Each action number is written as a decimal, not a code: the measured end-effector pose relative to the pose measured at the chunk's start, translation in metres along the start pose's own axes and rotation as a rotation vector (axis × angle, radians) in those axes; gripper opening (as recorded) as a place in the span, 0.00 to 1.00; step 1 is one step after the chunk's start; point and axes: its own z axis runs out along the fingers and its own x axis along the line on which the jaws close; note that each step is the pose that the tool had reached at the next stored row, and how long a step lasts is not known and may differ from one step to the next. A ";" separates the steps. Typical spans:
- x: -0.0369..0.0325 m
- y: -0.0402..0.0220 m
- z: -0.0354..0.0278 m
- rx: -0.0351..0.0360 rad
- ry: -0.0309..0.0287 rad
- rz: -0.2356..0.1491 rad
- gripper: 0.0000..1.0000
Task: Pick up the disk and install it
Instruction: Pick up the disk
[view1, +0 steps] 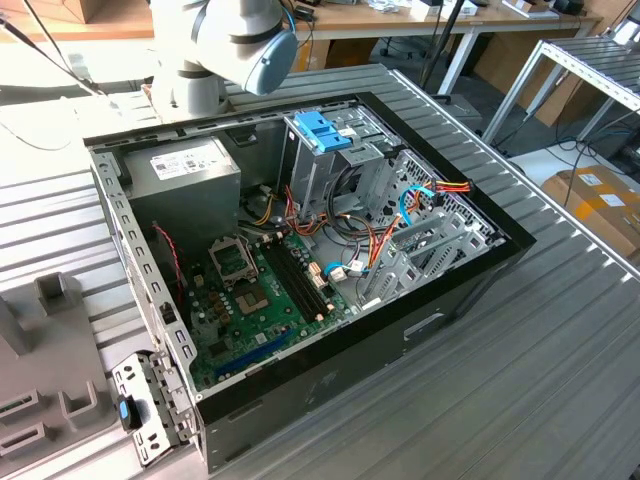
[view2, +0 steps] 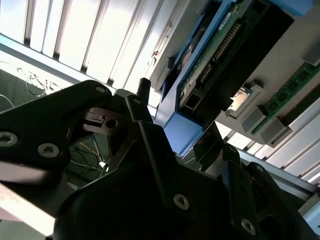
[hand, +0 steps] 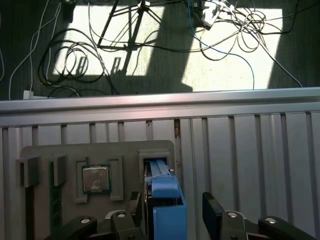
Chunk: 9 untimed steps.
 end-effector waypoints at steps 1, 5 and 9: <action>0.0001 0.0003 0.0004 0.0000 0.0000 0.000 0.60; 0.0008 0.0014 0.0026 -0.0002 0.0002 -0.002 0.60; 0.0020 0.0011 0.0048 -0.0002 0.0003 -0.005 0.60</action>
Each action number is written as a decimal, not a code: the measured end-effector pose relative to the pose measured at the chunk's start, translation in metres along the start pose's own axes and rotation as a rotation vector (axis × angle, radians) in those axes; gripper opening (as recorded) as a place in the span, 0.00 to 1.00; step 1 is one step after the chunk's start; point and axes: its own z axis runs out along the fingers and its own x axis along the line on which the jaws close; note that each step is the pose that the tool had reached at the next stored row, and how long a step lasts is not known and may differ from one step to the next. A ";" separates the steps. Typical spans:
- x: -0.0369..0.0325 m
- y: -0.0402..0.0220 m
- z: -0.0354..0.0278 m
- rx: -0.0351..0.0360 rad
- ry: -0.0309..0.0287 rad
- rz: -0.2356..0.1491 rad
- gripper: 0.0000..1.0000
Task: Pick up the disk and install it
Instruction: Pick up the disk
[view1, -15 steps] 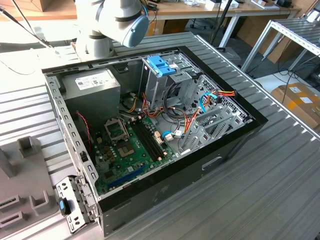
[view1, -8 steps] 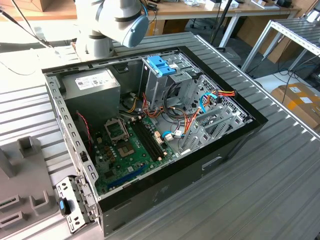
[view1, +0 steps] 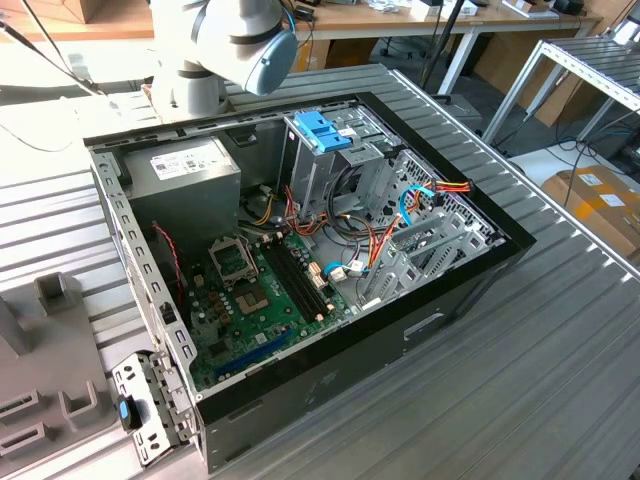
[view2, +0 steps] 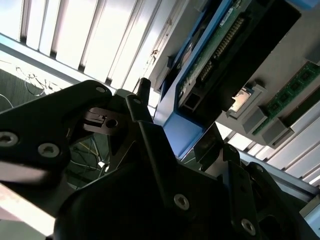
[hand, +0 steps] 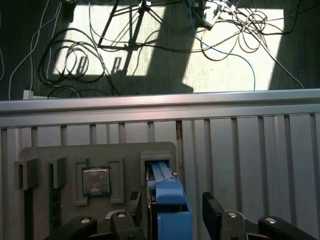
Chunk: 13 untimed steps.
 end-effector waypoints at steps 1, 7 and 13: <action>0.0005 -0.0001 0.0008 0.0000 0.0001 -0.001 0.60; 0.0014 -0.0004 0.0041 -0.0001 0.0002 -0.004 0.60; 0.0017 -0.0008 0.0073 -0.0001 0.0003 -0.007 0.60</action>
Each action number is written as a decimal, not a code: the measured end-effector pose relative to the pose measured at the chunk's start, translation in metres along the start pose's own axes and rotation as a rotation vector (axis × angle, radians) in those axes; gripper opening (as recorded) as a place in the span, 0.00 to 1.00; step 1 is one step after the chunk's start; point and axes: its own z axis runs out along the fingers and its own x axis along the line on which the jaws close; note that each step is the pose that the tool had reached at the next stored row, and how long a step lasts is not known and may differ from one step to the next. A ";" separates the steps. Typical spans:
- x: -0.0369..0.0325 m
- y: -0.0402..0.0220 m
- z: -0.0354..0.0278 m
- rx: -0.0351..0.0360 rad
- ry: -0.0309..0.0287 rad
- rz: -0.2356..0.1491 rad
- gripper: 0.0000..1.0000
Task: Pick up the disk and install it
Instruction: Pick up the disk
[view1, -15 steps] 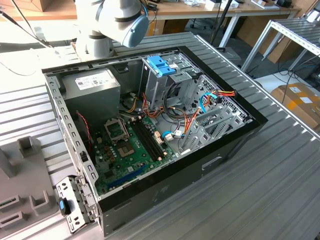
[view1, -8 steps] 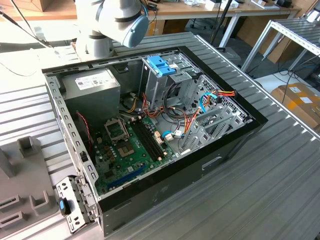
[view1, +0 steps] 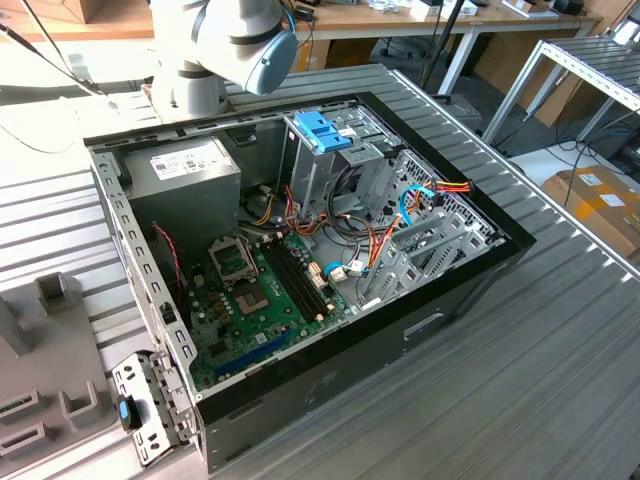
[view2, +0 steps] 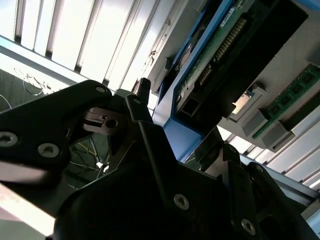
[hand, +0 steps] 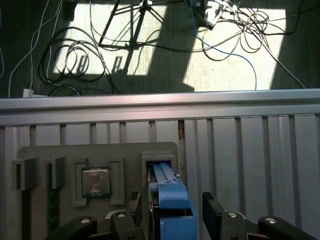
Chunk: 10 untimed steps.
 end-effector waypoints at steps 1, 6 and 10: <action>0.0001 -0.0001 0.0010 -0.0001 0.0001 -0.001 0.60; 0.0001 -0.0001 0.0017 -0.0002 0.0001 -0.001 0.60; 0.0001 -0.0001 0.0017 -0.0001 0.0001 -0.001 0.60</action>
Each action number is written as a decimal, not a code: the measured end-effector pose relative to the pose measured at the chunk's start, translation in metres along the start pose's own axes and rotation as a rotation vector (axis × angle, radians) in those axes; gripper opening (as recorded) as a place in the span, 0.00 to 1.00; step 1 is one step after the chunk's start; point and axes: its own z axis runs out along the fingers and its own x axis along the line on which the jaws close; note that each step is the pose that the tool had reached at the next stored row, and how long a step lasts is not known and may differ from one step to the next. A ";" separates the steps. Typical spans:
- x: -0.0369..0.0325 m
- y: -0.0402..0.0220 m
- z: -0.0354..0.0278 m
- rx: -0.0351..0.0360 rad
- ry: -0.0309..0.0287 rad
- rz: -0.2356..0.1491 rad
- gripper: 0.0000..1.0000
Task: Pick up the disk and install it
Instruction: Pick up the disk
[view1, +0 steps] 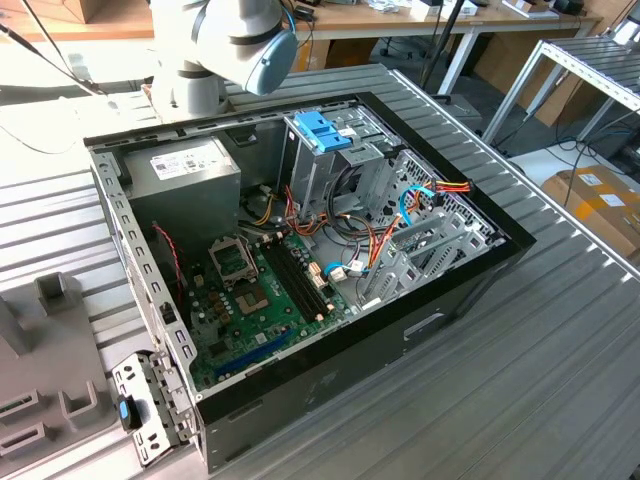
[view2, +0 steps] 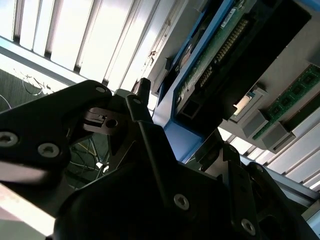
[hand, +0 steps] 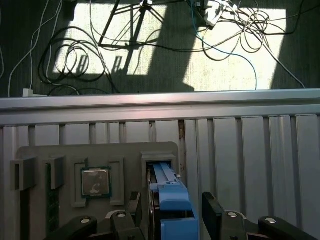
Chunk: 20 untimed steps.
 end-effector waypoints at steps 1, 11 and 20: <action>0.0000 0.0000 0.0000 0.0000 0.0001 0.000 0.60; 0.0000 0.0000 0.0001 0.0000 0.0000 0.000 0.37; 0.0000 0.0000 -0.0004 0.0001 0.0000 0.000 0.37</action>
